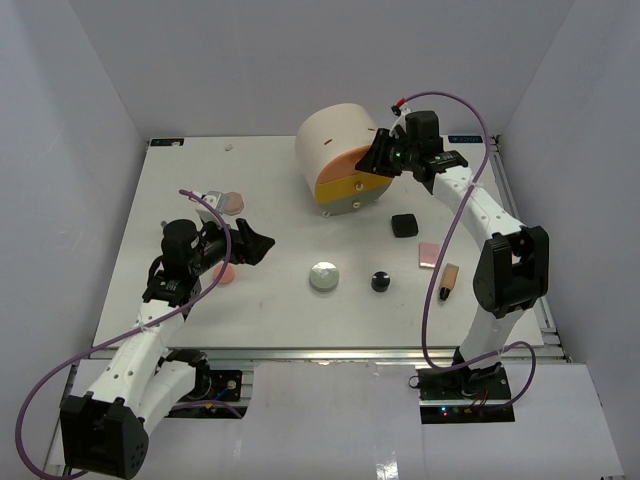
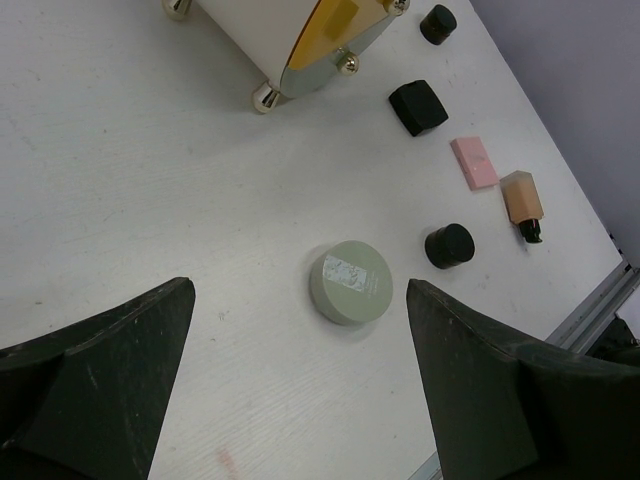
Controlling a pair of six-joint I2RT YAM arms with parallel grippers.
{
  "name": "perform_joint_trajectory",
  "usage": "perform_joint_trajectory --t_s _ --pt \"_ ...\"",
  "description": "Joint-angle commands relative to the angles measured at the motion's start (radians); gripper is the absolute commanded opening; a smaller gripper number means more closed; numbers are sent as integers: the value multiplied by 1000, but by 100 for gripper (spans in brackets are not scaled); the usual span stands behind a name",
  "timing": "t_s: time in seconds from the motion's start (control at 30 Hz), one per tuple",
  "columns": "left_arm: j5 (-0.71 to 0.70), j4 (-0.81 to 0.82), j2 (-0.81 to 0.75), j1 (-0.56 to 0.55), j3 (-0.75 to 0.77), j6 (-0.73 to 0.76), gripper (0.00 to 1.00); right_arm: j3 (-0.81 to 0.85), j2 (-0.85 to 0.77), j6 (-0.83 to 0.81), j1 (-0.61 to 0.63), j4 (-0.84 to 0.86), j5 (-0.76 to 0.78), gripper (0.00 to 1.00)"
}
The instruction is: Organize the makeup
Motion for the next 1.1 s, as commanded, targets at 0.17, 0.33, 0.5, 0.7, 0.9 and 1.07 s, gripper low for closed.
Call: perform_joint_trajectory --t_s 0.17,0.33,0.5,0.7,0.9,1.07 --pt "-10 0 -18 1 37 15 98 -42 -26 26 3 94 31 21" --pt "-11 0 -22 1 37 15 98 -145 -114 11 3 116 17 18" --pt "-4 2 -23 1 36 13 98 -294 -244 -16 2 123 11 18" --pt "-5 2 -26 1 35 12 98 -462 -382 -30 -3 145 18 18" --pt "-11 2 -25 1 34 12 98 -508 -425 -27 -10 159 9 19" --pt "-14 0 -22 1 34 13 98 -502 -425 -30 -13 177 4 23"
